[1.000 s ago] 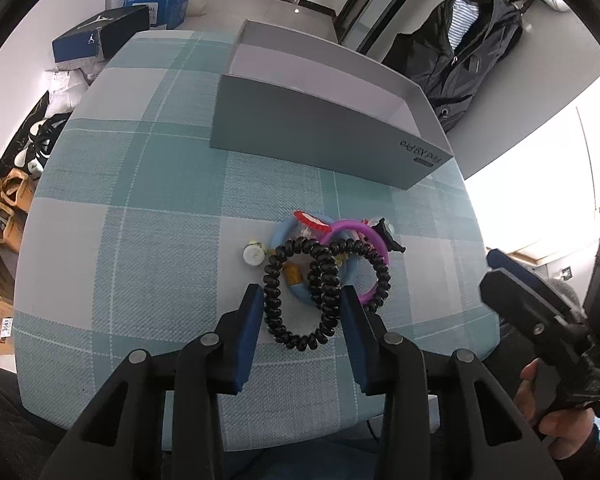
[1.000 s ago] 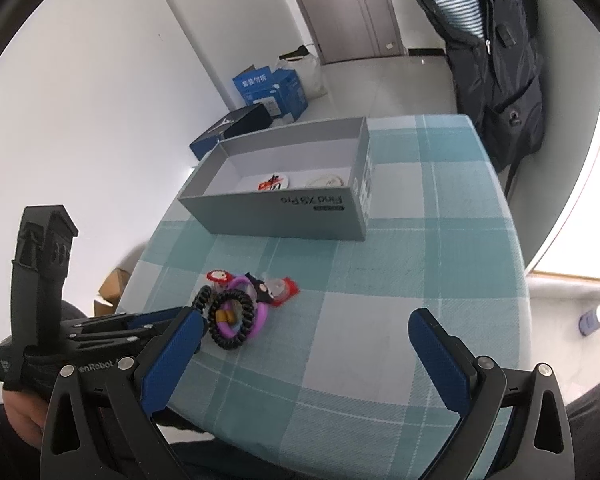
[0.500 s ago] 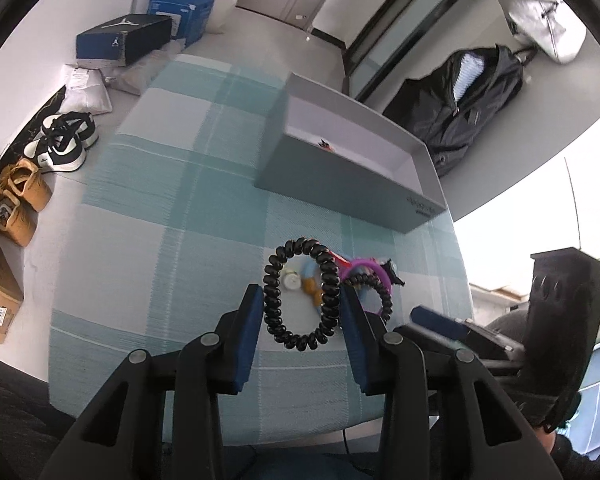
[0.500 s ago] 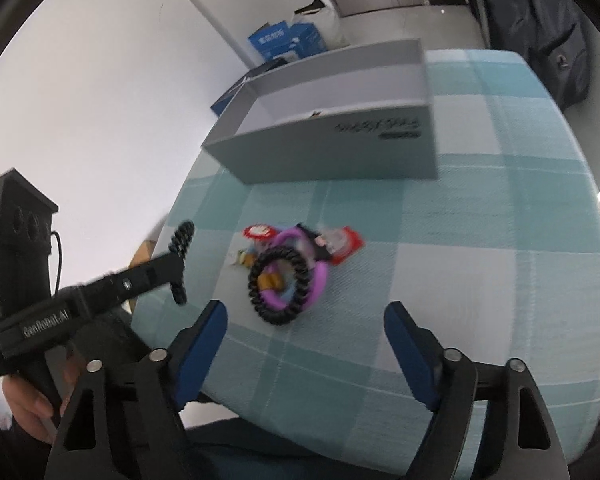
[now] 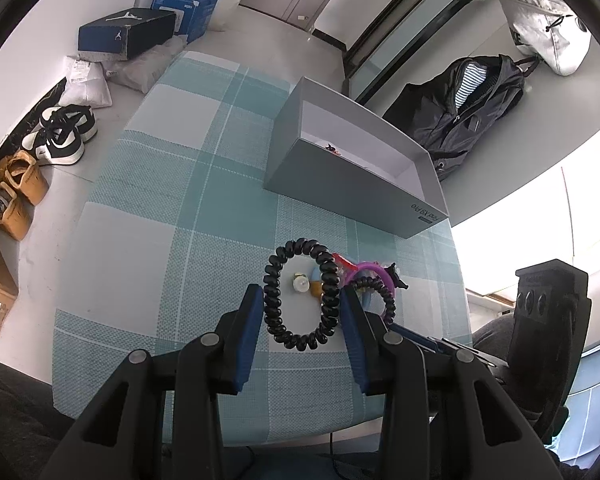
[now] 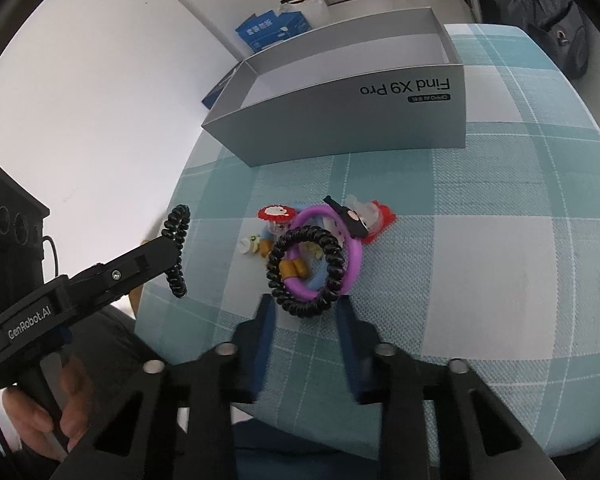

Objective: Organize jewelry
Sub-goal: 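Grasp the second black coil hair tie with right tool while left tool holds its tie, then carry both hair ties over the gray box and open both tools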

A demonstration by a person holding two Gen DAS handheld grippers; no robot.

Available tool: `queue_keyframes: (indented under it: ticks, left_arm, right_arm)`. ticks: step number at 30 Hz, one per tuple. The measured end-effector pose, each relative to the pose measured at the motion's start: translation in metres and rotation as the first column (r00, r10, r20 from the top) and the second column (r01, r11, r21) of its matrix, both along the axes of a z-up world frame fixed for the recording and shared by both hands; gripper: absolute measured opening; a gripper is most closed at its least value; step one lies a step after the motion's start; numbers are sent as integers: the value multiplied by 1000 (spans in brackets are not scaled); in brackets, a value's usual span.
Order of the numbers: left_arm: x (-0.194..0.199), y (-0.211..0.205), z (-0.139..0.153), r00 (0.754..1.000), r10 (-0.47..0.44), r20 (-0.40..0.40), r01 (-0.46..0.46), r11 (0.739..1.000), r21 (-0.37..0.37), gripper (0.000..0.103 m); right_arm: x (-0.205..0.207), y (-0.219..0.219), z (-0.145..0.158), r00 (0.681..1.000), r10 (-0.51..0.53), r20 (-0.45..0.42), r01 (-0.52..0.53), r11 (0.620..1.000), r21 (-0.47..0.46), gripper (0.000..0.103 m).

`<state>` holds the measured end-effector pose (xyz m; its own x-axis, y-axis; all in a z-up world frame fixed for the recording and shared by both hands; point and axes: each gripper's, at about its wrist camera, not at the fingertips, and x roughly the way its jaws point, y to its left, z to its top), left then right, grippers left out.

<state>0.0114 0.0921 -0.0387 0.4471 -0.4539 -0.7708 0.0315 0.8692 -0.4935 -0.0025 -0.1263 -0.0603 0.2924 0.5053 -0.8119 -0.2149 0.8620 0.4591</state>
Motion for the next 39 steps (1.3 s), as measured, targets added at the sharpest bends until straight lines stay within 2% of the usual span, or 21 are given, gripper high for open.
queue_keyframes:
  ticks: [3, 10, 16, 27, 39]
  left_arm:
    - [0, 0, -1, 1000, -4, -3, 4, 1000, -1, 33]
    - [0, -1, -1, 1000, -7, -6, 7, 1000, 6, 33]
    - [0, -3, -2, 1000, -7, -9, 7, 1000, 17, 33]
    - [0, -14, 3, 1000, -25, 4, 25, 998, 58, 33]
    - [18, -22, 21, 1000, -27, 16, 26, 998, 63, 33]
  right_arm:
    - [-3, -2, 4, 1000, 2, 9, -2, 1000, 18, 11]
    - [-11, -2, 13, 998, 30, 48, -31, 999, 28, 8]
    - [-13, -3, 19, 997, 37, 64, -39, 999, 38, 8]
    - [-16, -18, 41, 993, 33, 115, -49, 990, 134, 8]
    - [5, -36, 82, 982, -15, 187, -26, 975, 218, 8]
